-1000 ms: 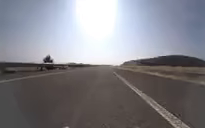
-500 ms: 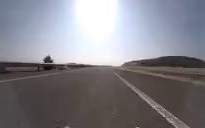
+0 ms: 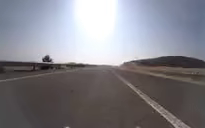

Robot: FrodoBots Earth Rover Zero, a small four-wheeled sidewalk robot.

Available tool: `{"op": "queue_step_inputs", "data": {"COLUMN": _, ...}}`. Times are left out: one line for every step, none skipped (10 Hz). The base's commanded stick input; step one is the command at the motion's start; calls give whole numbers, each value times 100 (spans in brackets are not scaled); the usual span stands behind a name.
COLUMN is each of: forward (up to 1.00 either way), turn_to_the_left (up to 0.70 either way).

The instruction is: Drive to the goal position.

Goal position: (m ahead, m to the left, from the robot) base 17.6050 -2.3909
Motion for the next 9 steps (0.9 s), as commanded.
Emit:
{"op": "queue_step_inputs", "data": {"forward": 100, "turn_to_the_left": 1}}
{"op": "queue_step_inputs", "data": {"forward": 100, "turn_to_the_left": 1}}
{"op": "queue_step_inputs", "data": {"forward": 100, "turn_to_the_left": 1}}
{"op": "queue_step_inputs", "data": {"forward": 100, "turn_to_the_left": 0}}
{"op": "queue_step_inputs", "data": {"forward": 100, "turn_to_the_left": 0}}
{"op": "queue_step_inputs", "data": {"forward": 100, "turn_to_the_left": 0}}
{"op": "queue_step_inputs", "data": {"forward": 100, "turn_to_the_left": 0}}
{"op": "queue_step_inputs", "data": {"forward": 100, "turn_to_the_left": 0}}
{"op": "queue_step_inputs", "data": {"forward": 100, "turn_to_the_left": 0}}
